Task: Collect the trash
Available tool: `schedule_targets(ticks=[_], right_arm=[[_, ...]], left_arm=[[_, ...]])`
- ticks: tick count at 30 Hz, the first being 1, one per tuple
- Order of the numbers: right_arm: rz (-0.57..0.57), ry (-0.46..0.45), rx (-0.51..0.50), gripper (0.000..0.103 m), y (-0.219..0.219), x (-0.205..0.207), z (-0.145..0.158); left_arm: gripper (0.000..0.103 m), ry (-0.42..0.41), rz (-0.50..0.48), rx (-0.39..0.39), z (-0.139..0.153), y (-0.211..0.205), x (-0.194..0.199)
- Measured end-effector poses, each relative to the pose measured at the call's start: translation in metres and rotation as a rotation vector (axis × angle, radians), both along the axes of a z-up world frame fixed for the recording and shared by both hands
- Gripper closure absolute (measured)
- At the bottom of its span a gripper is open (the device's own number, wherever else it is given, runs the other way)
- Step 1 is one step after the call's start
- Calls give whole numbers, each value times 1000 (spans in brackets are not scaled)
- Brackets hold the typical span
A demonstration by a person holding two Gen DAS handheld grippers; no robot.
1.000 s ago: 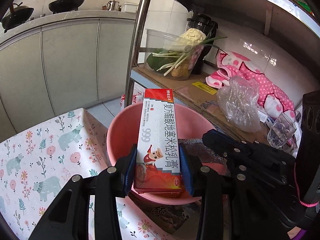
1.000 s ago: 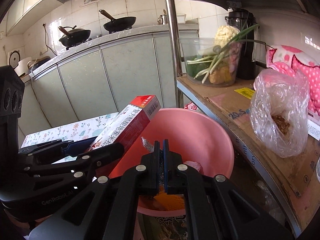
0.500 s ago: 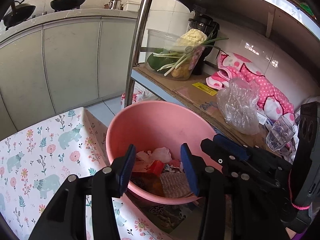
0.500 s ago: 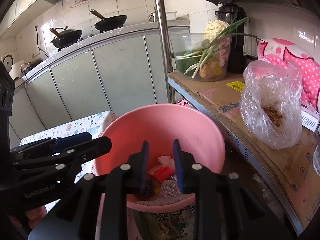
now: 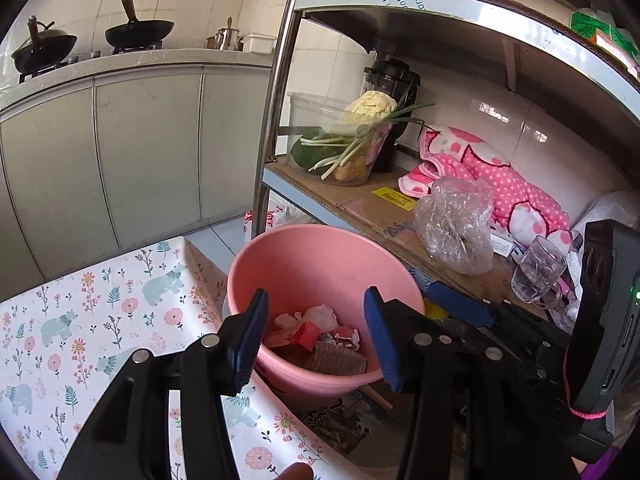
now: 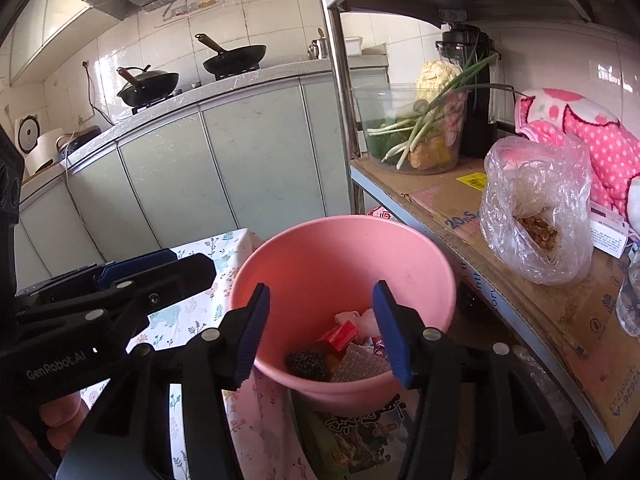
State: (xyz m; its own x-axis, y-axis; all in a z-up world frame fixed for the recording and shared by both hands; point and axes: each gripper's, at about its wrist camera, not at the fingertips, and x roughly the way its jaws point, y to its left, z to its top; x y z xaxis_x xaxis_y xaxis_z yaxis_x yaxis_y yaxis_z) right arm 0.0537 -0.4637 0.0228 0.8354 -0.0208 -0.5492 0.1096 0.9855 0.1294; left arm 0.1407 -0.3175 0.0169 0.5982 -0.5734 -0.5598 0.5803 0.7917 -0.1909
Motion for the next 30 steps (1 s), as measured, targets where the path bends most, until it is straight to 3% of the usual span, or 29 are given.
schedule_targets(ticks=[4, 7, 12, 30], right_arm=[[13, -17, -27, 47, 13, -13, 8], [18, -30, -43, 46, 21, -22, 14], [22, -51, -68, 35, 37, -37, 21], [5, -75, -100, 26, 59, -74, 35]], left_arm=[[42, -19, -3, -16, 6, 8, -12], [42, -19, -3, -28, 9, 13, -20], [42, -33, 2, -39, 16, 22, -33], [41, -85, 31, -44, 27, 54, -76]])
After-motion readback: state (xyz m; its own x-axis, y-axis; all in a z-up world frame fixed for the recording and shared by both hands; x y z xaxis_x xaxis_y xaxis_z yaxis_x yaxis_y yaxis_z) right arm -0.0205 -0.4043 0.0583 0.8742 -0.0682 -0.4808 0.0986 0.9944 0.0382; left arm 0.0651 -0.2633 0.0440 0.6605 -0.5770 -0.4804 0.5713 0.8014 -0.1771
